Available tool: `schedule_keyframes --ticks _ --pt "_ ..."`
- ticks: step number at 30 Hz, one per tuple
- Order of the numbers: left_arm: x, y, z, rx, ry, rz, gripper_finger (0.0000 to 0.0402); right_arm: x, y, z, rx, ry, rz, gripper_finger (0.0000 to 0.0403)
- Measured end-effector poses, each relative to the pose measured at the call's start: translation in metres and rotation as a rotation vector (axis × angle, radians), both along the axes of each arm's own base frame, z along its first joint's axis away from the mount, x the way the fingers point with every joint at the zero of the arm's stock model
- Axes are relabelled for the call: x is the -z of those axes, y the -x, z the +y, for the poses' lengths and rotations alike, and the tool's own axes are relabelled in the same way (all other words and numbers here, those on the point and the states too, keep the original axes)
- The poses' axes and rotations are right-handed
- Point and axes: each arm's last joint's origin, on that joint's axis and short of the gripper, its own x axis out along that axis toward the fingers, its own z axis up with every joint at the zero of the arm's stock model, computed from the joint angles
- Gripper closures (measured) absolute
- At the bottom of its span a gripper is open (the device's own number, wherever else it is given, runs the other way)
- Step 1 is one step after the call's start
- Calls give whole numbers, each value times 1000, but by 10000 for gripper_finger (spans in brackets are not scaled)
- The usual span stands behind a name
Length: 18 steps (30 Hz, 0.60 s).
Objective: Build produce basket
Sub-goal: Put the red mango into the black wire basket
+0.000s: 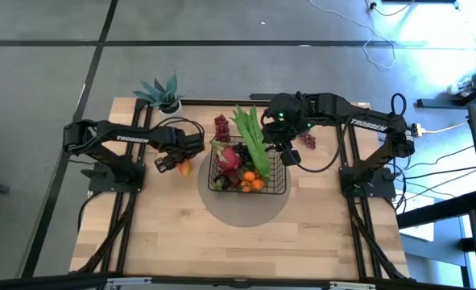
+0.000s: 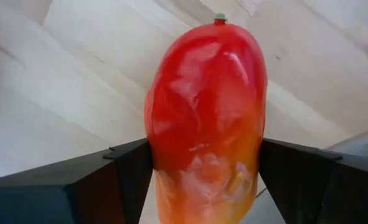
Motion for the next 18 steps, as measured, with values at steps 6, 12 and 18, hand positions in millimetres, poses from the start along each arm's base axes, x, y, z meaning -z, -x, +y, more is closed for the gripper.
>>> schedule_keyframes --ticks 6,12,18 --pt "0 0 1 191 -36 36 161 0 0 0 0 0 0 297" --pt "0 0 1 359 -57 70 161 0 0 0 0 0 0 297" --pt "0 0 0 435 -75 89 161 0 0 0 0 0 0 297"
